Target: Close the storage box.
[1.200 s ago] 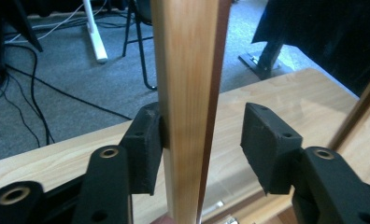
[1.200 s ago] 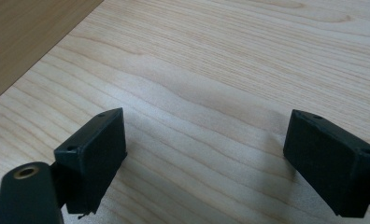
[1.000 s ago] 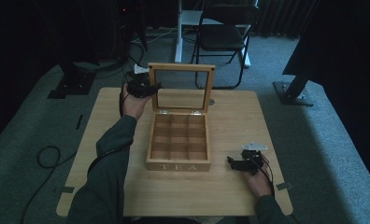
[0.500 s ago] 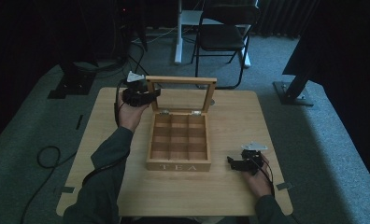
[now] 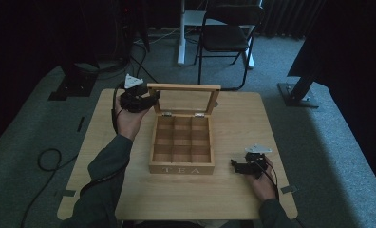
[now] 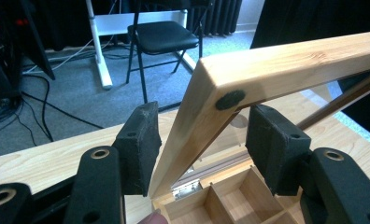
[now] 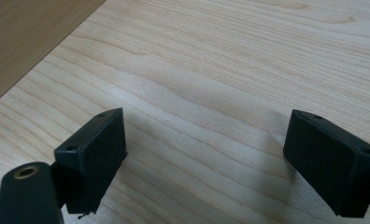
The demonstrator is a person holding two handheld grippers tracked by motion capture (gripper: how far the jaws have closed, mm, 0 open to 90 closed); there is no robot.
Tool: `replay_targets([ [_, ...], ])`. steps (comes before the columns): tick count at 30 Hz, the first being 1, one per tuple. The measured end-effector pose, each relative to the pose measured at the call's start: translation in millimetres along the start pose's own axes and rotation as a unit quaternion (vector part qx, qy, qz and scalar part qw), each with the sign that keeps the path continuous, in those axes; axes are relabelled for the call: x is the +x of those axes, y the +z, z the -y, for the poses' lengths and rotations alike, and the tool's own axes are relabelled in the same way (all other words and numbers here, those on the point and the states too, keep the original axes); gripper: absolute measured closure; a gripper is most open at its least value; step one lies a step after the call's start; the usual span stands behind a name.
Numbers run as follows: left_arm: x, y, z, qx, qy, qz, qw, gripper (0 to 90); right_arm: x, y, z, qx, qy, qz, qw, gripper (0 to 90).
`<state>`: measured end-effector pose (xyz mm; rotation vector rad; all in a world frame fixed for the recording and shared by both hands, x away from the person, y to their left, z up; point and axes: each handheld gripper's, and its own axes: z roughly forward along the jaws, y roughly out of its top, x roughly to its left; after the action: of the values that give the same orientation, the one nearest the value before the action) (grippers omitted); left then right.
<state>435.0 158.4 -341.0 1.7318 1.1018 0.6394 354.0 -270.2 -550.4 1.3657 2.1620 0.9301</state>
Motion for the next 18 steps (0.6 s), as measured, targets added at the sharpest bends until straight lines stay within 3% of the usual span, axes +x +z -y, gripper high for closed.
replay_targets([
  [7,-8.0,-10.5,1.0,0.009,0.017,-0.015,0.9997,45.9,0.0,0.0,0.0,0.000,0.000,0.000,1.0000,12.8],
  [18,-17.5,-21.5,8.5,0.017,0.030,-0.016,0.9993,49.2,0.3,-0.1,0.0,0.000,0.001,-0.001,1.0000,12.8],
])
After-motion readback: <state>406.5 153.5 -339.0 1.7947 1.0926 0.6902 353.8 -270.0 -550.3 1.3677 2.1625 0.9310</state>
